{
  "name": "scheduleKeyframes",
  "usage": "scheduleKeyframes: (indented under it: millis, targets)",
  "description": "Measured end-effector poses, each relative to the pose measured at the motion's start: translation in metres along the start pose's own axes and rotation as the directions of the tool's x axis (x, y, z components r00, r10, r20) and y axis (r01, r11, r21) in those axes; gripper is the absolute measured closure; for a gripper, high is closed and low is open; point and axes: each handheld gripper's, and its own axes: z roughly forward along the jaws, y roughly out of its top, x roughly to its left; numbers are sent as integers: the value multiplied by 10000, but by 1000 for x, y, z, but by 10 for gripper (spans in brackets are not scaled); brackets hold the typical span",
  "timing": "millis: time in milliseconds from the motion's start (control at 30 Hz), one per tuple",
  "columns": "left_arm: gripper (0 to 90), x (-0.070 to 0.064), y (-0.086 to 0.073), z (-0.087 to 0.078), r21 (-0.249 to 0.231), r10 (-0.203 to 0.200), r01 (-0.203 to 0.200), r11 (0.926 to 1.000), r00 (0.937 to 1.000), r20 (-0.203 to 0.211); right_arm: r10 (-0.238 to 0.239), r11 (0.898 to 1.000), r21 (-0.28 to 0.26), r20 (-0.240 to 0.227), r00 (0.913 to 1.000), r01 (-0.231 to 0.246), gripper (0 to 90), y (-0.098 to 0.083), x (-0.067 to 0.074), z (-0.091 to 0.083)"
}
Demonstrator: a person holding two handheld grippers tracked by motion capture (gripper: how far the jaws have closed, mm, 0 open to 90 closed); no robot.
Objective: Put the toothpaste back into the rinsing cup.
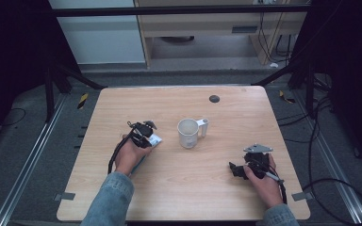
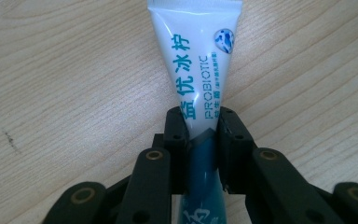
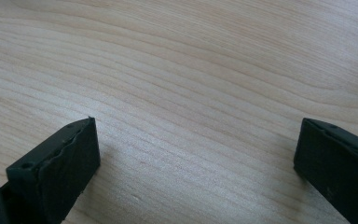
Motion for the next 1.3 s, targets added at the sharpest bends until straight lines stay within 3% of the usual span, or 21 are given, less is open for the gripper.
scheduleKeyframes:
  millis: [233,500,933,1300]
  targets:
    - [781,3,-3,-3,-208,-154,157,9997,9997,166,3,10000,0,0,10000,-3,4,0,0,0]
    - [786,5,-8,-23,-1001,-266,288,9946,9994,237,9,10000,8,-3,10000,-9,5,0,0,0]
    - [786,4,-10,-61,-2219,-286,339,9745,9992,272,11,10000,3,-4,10000,-11,4,0,0,0]
    - [787,0,-4,-70,-2769,-205,321,9604,9988,446,-55,10000,-15,19,10000,55,4,0,0,0]
